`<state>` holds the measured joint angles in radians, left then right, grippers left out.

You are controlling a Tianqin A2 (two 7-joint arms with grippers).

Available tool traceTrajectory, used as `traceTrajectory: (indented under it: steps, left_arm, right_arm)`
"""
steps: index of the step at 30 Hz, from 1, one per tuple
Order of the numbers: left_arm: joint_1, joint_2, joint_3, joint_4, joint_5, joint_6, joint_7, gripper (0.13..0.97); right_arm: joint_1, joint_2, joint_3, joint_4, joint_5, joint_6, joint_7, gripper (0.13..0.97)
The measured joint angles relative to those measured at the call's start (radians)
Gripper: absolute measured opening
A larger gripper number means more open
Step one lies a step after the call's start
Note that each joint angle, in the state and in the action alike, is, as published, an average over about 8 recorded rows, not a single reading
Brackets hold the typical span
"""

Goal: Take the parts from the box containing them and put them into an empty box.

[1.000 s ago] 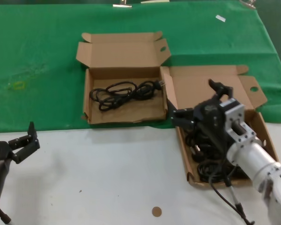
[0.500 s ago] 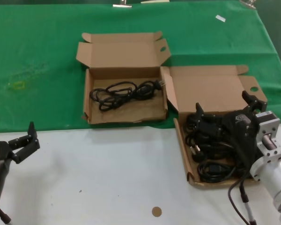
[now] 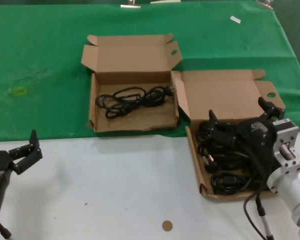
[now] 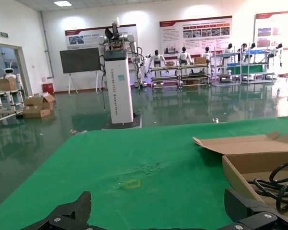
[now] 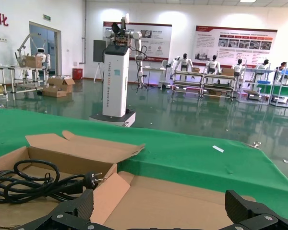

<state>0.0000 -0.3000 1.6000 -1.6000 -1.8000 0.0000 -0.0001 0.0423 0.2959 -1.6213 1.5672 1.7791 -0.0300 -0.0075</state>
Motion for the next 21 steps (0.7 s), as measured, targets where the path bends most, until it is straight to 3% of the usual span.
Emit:
traceTrajectory:
  steps: [21]
  left_arm:
    - [0.0,0.0,0.0,0.0,0.0,0.0,0.0,0.966]
  right_arm:
    - [0.0,0.0,0.0,0.0,0.0,0.0,0.0,0.966]
